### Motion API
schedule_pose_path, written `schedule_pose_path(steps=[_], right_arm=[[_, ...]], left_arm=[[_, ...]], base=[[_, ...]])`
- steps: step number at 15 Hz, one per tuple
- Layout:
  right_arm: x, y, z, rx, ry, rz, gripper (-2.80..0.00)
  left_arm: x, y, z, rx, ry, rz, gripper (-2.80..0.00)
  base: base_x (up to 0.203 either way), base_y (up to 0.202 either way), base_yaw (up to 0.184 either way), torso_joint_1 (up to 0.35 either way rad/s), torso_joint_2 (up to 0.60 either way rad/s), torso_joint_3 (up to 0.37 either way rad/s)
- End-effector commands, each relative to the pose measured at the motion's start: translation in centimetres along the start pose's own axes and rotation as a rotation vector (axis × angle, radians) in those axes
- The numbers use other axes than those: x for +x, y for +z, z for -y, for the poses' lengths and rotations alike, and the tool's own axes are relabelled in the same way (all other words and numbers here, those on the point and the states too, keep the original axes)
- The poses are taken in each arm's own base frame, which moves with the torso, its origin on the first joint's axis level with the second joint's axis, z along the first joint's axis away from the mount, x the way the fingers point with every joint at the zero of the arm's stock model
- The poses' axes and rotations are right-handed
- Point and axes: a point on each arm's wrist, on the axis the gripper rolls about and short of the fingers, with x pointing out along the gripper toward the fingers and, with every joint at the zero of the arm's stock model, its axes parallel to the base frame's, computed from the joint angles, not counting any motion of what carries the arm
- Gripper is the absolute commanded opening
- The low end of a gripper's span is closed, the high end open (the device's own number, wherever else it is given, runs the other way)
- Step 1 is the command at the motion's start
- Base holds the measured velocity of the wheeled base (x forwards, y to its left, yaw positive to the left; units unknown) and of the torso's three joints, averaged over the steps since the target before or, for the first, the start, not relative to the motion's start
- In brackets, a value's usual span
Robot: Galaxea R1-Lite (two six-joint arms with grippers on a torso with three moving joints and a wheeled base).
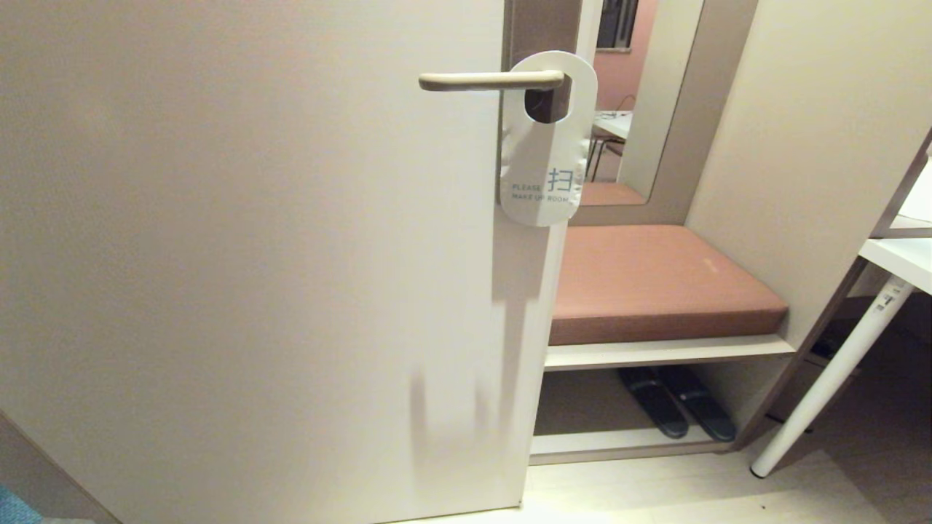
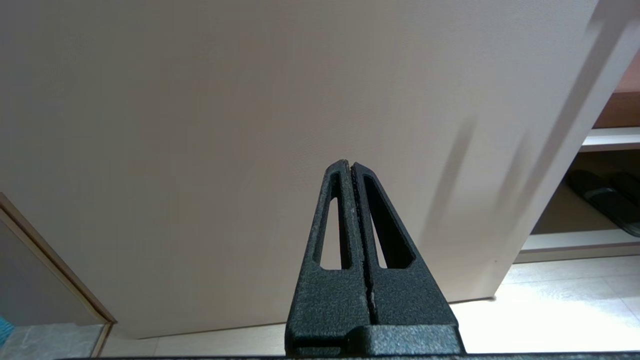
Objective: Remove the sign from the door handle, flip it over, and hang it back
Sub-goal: Take down the sign
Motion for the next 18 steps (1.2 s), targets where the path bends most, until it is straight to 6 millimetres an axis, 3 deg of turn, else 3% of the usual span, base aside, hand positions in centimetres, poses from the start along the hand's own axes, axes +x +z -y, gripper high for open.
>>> schedule_pose_path(steps=[1, 18], right_arm=[[0.00, 0.01, 0.00, 0.000, 0.000, 0.000, -2.80], [0.00, 0.00, -0.05, -0.053, 0.023, -0.001, -2.80]], left_arm=[[0.01, 0.01, 0.00, -0.001, 0.001, -0.001, -2.80], [0.01, 0.01, 0.00, -0.001, 0.001, -0.001, -2.80]], base=[[0.000, 0.000, 0.000, 0.000, 0.00, 0.000], [0.000, 0.000, 0.000, 0.000, 0.00, 0.000]])
